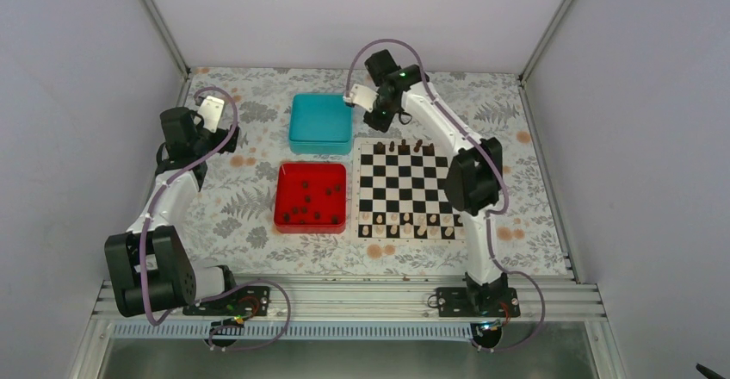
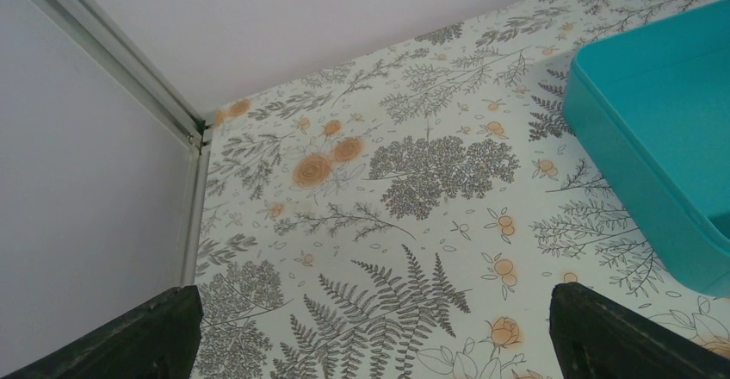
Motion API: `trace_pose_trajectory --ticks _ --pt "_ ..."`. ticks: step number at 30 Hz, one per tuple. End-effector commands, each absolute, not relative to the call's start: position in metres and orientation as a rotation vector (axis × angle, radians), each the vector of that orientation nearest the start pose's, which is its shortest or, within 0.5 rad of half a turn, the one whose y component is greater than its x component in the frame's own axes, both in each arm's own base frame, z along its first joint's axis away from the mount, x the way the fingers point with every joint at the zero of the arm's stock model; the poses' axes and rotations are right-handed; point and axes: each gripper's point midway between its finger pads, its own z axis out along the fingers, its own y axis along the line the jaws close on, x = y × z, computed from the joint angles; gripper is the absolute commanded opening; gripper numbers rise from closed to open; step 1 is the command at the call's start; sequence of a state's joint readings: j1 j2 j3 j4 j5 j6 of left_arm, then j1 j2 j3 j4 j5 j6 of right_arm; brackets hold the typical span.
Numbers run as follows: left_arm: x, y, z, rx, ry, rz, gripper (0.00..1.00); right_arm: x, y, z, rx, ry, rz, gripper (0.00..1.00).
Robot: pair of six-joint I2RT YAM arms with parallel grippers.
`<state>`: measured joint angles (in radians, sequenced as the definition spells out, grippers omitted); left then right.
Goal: Set up the chess pieces on the board
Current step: Place the chess piece on the chessboard.
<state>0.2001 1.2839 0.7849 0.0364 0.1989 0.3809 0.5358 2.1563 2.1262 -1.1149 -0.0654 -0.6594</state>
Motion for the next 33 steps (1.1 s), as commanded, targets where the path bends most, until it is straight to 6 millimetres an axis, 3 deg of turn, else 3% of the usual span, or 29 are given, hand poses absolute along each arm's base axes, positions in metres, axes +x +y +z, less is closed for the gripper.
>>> trace_pose_trajectory --ticks 1,8,13,33 --pt "0.405 0.045 0.207 0.309 1.957 0.154 1.00 0.439 0.271 0.111 -1.614 2.297 0.075 0.06" --pt "0.405 0.045 0.205 0.308 1.962 0.151 1.00 0.441 0.276 0.066 -1.658 2.346 0.103 0.05" --pt "0.405 0.045 0.204 0.308 1.962 0.154 1.00 0.439 0.278 0.045 -1.684 2.369 0.097 0.06" --pt "0.406 0.046 0.202 0.309 1.967 0.151 1.00 0.442 0.283 0.027 -1.697 2.373 0.091 0.06"
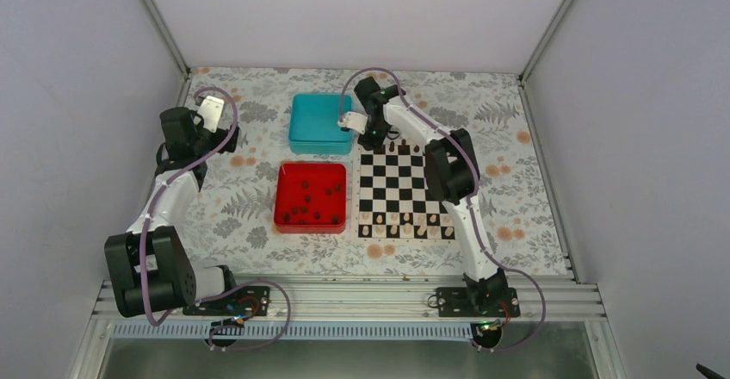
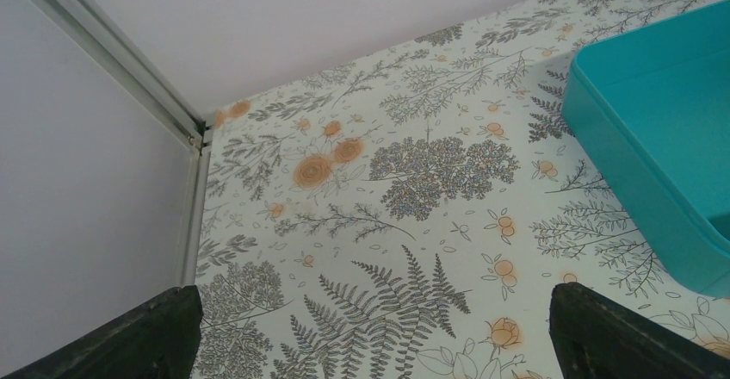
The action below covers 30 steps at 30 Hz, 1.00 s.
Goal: Set up the chess pieces on the board
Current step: Place the chess piece on the chessboard.
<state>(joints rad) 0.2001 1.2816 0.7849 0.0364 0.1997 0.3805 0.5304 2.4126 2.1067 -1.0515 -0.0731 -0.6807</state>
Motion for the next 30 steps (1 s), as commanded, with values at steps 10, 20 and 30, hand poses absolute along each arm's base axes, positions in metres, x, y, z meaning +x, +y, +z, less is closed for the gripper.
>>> trace_pose_trajectory --ticks 10,20,30 --pt "0.406 0.046 0.201 0.310 1.968 0.150 1.00 0.443 0.282 0.023 -1.701 2.374 0.081 0.06" --pt "0.406 0.046 0.201 0.310 1.969 0.150 1.00 0.444 0.280 0.019 -1.695 2.382 0.071 0.13" --pt "0.405 0.046 0.202 0.311 1.966 0.153 1.00 0.460 0.285 0.073 -1.602 2.285 0.022 0.36"
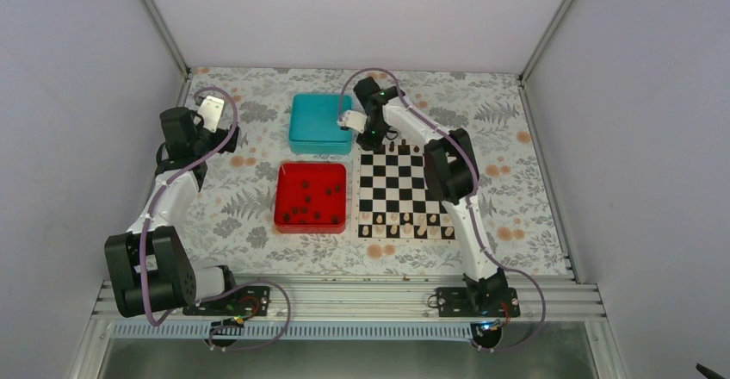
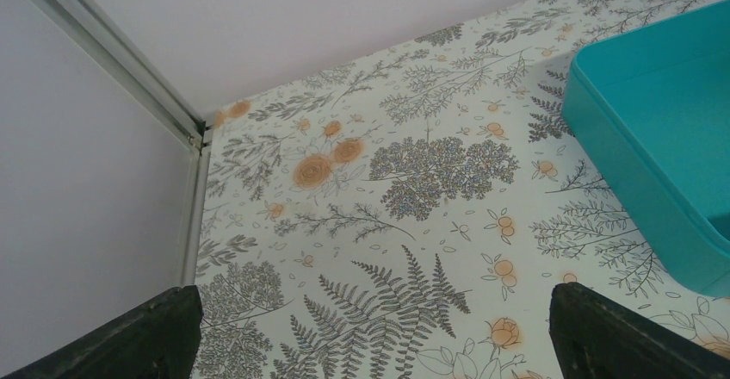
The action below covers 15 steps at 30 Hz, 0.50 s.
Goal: Set up the chess pieces on the board
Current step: Place the chess piece on the chessboard.
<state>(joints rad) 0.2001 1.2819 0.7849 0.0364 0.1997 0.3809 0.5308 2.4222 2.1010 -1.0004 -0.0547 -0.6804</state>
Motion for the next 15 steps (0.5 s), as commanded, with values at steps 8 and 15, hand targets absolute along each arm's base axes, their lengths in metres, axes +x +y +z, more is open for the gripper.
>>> trace_pose_trajectory --ticks 8,15 --pt "0.407 0.046 0.205 0.303 1.963 0.150 1.00 0.428 0.323 0.155 -1.635 2.112 0.012 0.41" --pt "0.406 0.048 0.201 0.291 1.972 0.155 1.00 0.338 0.398 0.163 -1.890 1.900 0.137 0.42"
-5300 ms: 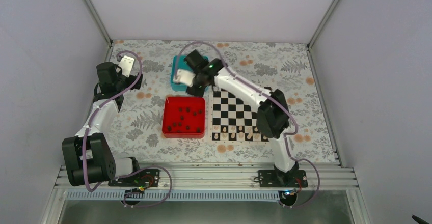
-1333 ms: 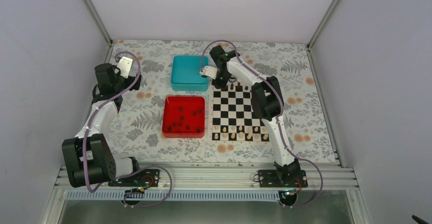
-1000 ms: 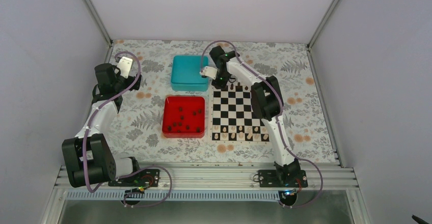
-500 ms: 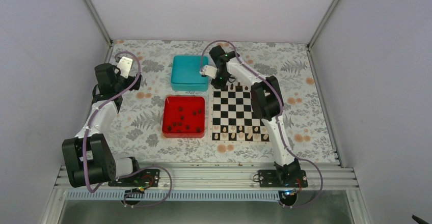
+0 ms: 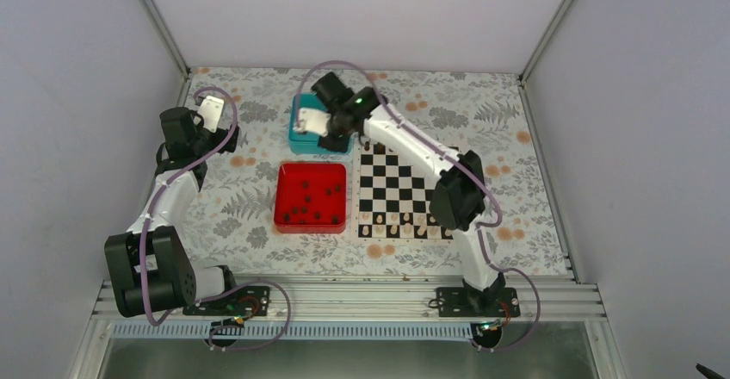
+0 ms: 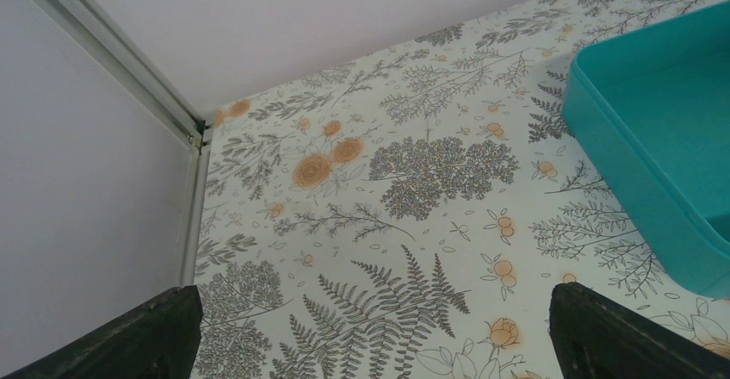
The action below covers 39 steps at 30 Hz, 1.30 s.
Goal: Set up the chess pieces on the board
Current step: Place the chess piece on the chessboard, then pick up the chess piece from the storage box.
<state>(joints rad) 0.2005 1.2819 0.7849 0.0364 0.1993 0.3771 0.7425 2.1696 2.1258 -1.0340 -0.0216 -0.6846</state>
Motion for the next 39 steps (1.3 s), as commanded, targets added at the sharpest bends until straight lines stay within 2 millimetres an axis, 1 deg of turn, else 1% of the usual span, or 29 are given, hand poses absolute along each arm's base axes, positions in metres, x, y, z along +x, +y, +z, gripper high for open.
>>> trace_pose_trajectory --ticks 1,2,4,6,8,11,16,22,24,28,31,36,39 --pt "0.406 0.048 0.203 0.291 1.966 0.156 1.00 0.327 0.405 0.159 -1.921 1.885 0.159 0.42" --pt "0.405 0.048 0.203 0.291 1.962 0.157 1.00 0.317 0.413 0.154 -1.947 1.870 0.176 0.42" --pt "0.405 0.049 0.204 0.288 1.961 0.162 1.00 0.305 0.424 0.142 -1.986 1.859 0.212 0.41" --pt "0.406 0.049 0.202 0.286 1.967 0.161 1.00 0.293 0.433 0.128 -2.030 1.853 0.258 0.39" --pt "0.406 0.049 0.200 0.288 1.972 0.158 1.00 0.283 0.441 0.118 -2.073 1.835 0.300 0.38" --pt "0.406 0.050 0.196 0.285 1.976 0.164 1.00 0.265 0.450 0.108 -2.132 1.800 0.366 0.38" --pt "0.409 0.051 0.190 0.285 1.989 0.167 1.00 0.232 0.464 0.089 -2.237 1.735 0.425 0.39" --pt "0.410 0.053 0.185 0.284 1.998 0.172 1.00 0.211 0.480 0.077 -2.304 1.675 0.473 0.39" --pt "0.410 0.053 0.186 0.282 1.996 0.176 1.00 0.205 0.482 0.072 -2.332 1.660 0.471 0.39" --pt "0.410 0.054 0.184 0.282 1.999 0.175 1.00 0.200 0.484 0.062 -2.355 1.656 0.467 0.39" --pt "0.410 0.054 0.183 0.280 2.000 0.175 1.00 0.203 0.487 0.059 -2.340 1.657 0.456 0.39" --pt "0.410 0.056 0.182 0.278 2.001 0.176 1.00 0.211 0.492 0.061 -2.306 1.652 0.417 0.39" --pt "0.410 0.055 0.182 0.279 2.001 0.173 1.00 0.212 0.494 0.063 -2.299 1.645 0.414 0.39"
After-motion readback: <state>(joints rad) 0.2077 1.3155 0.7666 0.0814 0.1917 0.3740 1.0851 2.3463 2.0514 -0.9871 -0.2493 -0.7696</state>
